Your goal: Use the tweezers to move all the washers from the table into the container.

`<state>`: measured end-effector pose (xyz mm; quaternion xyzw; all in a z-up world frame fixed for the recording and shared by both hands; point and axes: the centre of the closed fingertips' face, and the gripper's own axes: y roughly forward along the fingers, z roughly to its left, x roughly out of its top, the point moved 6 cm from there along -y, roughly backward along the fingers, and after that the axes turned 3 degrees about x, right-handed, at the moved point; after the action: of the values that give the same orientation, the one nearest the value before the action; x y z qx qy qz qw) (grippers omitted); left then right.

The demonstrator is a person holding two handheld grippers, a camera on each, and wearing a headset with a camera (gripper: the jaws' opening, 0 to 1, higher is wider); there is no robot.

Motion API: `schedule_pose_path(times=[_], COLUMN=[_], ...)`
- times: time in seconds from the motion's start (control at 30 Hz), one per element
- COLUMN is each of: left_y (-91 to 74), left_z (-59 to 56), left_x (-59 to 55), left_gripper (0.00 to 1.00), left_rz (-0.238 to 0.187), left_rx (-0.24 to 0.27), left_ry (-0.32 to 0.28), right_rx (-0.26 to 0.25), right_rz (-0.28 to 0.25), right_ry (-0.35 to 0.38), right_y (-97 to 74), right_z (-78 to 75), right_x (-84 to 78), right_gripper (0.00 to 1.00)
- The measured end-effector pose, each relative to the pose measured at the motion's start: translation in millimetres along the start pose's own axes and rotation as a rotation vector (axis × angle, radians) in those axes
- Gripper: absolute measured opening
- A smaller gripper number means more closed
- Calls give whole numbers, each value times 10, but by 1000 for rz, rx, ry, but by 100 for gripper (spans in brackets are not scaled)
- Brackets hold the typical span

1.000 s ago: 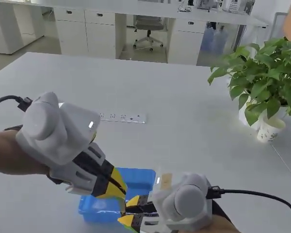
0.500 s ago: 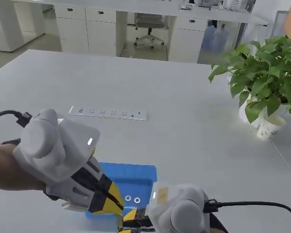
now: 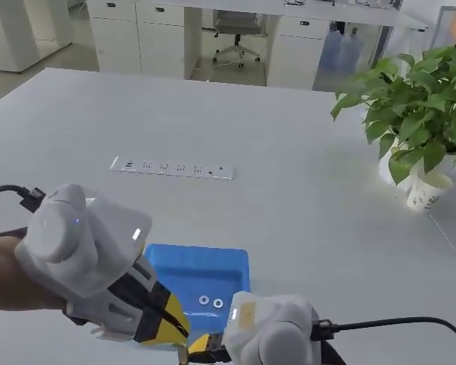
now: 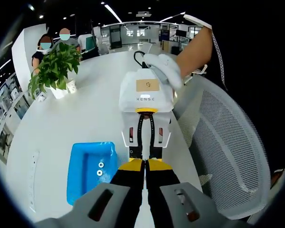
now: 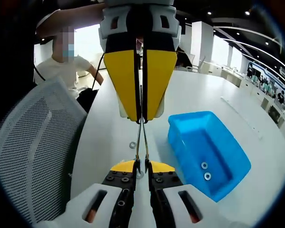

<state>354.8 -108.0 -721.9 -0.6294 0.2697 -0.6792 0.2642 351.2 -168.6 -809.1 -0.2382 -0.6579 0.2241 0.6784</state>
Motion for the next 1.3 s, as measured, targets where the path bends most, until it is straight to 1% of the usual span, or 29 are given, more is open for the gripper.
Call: schedule_pose_path(times=[0.13,0.3,0.77,1.3], left_y=[5,5,48,102], left_z=[-24,-46,-97,-96], left_x=[-48,-97,-136,-158], left_gripper=[4,4,4,4], left_rz=[6,7,9,18], left_rx=[0,2,-1,-11], left_ry=[-5,-16,-22,-20], right_rx=[14,19,32,38], right_rz=[7,10,17,23], right_ry=[-1,0,6,16], right_y=[47,78,126,153], right_z=[29,49,94,94], right_x=[-9,-22,-69,-114], right_gripper=[11,11,11,11])
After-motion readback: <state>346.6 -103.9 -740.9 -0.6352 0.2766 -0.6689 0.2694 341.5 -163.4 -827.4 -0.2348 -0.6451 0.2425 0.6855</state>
